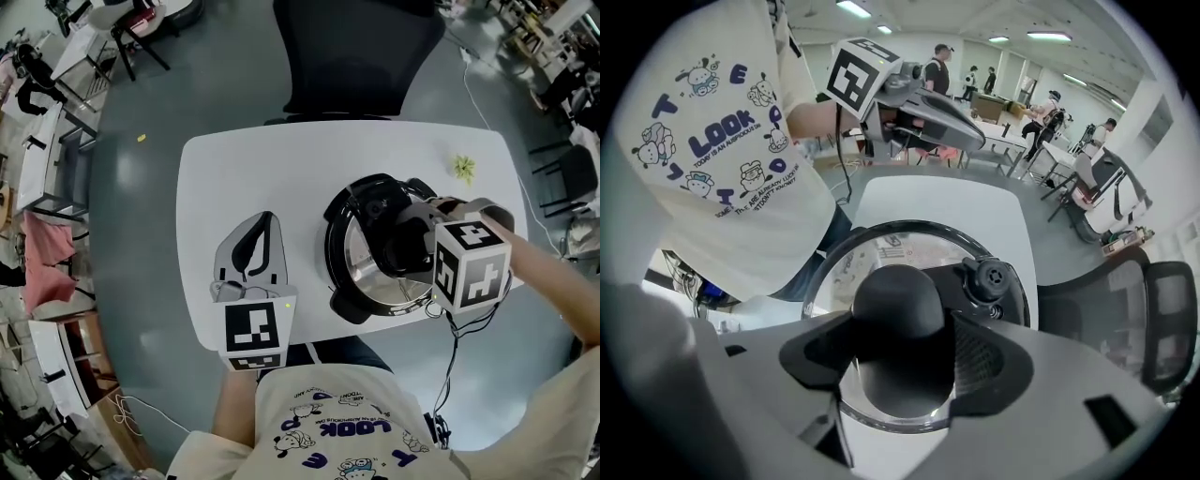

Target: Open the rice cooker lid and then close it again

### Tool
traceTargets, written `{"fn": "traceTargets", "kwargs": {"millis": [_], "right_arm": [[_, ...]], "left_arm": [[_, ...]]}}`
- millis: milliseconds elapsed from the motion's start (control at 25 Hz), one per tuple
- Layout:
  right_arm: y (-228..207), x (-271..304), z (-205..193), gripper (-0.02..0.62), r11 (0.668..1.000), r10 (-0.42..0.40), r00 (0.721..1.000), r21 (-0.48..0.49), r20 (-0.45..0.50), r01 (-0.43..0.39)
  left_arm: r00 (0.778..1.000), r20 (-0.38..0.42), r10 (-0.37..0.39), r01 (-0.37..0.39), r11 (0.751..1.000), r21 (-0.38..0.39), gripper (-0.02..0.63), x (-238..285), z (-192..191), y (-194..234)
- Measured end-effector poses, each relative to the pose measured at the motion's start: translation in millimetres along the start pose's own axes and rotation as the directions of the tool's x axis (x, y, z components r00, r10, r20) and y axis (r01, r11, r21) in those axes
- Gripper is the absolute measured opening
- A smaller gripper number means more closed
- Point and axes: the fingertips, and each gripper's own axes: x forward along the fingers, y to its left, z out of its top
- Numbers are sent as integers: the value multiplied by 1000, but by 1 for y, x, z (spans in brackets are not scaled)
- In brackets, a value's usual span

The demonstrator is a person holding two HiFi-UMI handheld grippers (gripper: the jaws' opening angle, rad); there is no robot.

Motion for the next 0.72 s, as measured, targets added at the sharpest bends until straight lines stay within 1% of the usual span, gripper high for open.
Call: {"fn": "traceTargets", "kwargs": {"millis": [200,400,600,720], "right_arm": [[5,0,-1,322,1000,-7,1000,-18,28,8],[3,-2,1,310,999,-3,999,-34,39,4],[2,-5,6,304,998,-33,996,-52,88,38],[4,-9,8,304,998,-46,993,-45,104,51]], "left_arm": [[1000,-6,-5,5,1000,-2,14,-3,-5,-4],[1000,-9,-5,5,1000,-12,14,-2,-5,-1],[1000,-8,-11,11,1000,-15,14,-2,-7,3],[1000,-9,-11,11,1000,-23,14,-5,-11,6]]}}
